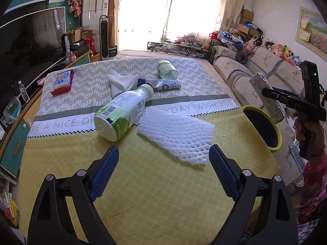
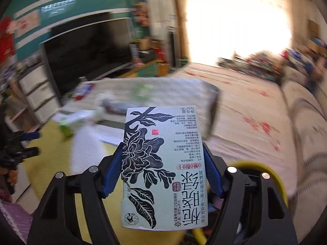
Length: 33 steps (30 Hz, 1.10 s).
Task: Collect trash
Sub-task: 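Carry the flower-print box over the bin and open the right gripper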
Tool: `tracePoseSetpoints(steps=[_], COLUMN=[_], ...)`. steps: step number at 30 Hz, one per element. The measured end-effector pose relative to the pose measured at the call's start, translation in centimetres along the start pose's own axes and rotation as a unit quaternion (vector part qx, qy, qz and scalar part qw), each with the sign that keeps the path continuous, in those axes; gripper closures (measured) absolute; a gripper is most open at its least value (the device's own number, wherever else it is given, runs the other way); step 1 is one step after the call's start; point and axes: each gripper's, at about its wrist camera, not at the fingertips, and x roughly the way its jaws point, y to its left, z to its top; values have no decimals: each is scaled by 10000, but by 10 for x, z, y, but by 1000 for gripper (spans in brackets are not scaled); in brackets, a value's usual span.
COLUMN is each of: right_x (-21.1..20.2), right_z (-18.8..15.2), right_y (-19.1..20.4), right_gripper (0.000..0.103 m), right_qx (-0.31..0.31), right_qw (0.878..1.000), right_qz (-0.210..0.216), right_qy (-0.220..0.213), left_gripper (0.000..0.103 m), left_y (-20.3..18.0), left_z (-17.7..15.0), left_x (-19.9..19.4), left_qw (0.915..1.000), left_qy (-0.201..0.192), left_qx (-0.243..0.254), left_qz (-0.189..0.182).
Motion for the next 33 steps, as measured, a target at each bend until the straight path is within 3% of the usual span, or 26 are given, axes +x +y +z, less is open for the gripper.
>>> tracePoseSetpoints(steps=[5,11,16,23,33], right_x=[13,36,35,1,-24], right_z=[-36,-69,-72,-82,-92], right_y=[-73,-114,-117,-90,-58], right_gripper=[35,35,26,22,19], right_qx=[705,1055,1182,1280,1388], right_qw=[9918,9818,9773,9799,9830], right_qz=[-967,-1366,-1653,-1524,-1188], right_qy=[453,787,594,131,-177], left_gripper=[15,14,14,15,14], left_y=[-20,-40,-50,-58,-60], left_z=[5,12,16,18,22], left_x=[13,28,48,79,128], left_qw=[9996,9986,9972,9947,9898], left_qy=[102,247,465,706,978], left_qx=[229,402,508,699,1035], left_qz=[-112,-239,-284,-261,47])
